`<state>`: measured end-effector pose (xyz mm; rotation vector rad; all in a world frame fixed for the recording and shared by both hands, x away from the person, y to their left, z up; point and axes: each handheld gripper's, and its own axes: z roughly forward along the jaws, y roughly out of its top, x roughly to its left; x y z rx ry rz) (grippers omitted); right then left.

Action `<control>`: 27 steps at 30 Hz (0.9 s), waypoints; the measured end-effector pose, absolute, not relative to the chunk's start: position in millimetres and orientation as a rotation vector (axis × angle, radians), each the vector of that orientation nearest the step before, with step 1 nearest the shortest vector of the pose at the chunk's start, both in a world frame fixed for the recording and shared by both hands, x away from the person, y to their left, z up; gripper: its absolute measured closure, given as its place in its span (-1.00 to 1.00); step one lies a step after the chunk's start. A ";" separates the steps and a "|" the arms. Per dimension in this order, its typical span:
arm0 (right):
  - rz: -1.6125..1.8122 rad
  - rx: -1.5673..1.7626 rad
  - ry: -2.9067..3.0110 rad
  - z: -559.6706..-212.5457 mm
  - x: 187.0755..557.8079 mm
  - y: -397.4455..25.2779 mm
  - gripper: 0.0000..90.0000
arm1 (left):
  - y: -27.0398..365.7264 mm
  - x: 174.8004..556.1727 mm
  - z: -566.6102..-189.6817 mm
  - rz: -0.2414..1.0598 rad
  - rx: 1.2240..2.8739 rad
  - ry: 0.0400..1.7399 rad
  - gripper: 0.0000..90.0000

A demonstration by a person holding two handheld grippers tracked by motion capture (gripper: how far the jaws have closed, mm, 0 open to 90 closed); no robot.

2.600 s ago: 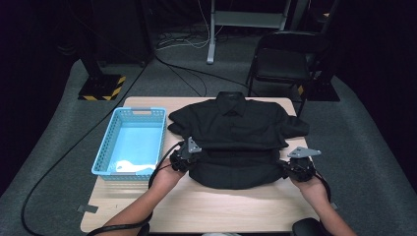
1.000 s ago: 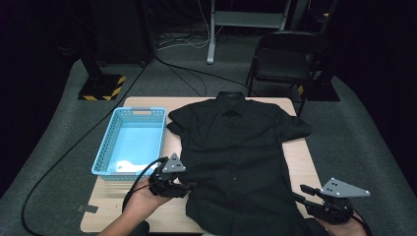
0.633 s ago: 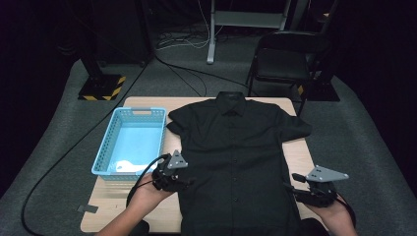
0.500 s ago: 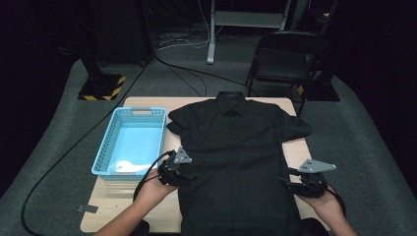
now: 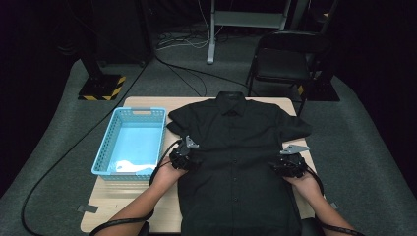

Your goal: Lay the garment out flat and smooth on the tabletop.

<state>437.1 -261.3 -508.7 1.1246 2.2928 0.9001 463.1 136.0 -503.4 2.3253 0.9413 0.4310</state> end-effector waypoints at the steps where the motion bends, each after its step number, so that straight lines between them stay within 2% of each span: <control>1: 0.895 1.132 2.289 -510.4 438.3 -261.1 0.02 | 135.3 463.8 -505.3 0.433 2.327 0.941 -0.09; 8: 0.887 1.173 2.317 -518.6 438.2 -264.8 0.01 | 134.9 461.2 -514.1 0.417 2.329 0.931 -0.10; 11: 0.943 1.226 2.315 -520.8 436.6 -271.6 0.02 | 139.0 461.4 -516.4 0.364 2.291 0.962 -0.10; 19: 0.956 1.209 2.309 -523.0 412.8 -280.9 0.03 | 147.6 447.3 -516.1 0.333 2.328 0.897 -0.09; 27: 0.946 1.211 2.320 -522.9 384.7 -288.0 0.05 | 145.8 432.1 -514.3 0.333 2.343 0.951 -0.09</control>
